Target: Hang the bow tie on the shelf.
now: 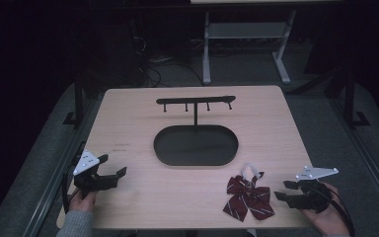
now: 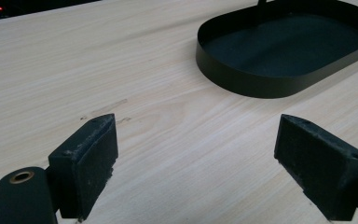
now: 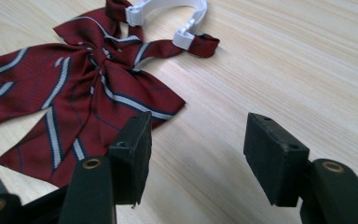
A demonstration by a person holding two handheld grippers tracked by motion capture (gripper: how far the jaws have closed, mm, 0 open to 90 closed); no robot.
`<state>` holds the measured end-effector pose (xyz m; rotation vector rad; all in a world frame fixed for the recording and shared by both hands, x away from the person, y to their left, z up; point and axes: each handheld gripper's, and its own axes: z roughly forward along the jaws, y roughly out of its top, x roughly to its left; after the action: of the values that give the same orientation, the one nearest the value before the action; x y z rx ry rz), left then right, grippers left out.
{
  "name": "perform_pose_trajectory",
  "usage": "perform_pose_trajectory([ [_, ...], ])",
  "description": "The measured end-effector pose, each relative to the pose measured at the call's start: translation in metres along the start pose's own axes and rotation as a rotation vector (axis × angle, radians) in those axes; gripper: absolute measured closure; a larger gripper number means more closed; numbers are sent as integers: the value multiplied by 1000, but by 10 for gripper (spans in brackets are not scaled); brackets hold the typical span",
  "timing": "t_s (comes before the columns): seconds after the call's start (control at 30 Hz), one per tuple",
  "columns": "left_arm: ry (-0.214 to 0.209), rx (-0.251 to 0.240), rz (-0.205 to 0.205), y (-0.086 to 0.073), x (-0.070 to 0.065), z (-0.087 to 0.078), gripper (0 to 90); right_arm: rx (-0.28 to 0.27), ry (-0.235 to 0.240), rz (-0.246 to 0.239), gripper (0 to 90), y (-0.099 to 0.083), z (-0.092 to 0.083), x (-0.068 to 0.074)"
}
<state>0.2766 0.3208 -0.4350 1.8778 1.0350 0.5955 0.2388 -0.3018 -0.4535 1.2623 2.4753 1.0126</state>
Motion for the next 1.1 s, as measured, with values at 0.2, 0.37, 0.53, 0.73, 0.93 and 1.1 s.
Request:
perform_pose_trajectory([
  [0.2,10,-4,-4,-1,1,-1,129,13,7,0,405,3,3,2],
  [0.37,7,-6,-1,-1,2,-1,128,33,15,0,404,8,4,6],
  [0.53,6,-8,3,-1,1,-2,128,42,17,-23,402,18,5,9],
  [0.73,8,-6,7,-2,0,-3,129,70,41,-60,403,31,9,14],
  [0.93,3,-12,13,-1,0,-4,129,105,56,-70,411,41,13,17],
  [1.1,5,-17,5,-1,0,-4,129,120,57,-93,406,49,12,18],
])
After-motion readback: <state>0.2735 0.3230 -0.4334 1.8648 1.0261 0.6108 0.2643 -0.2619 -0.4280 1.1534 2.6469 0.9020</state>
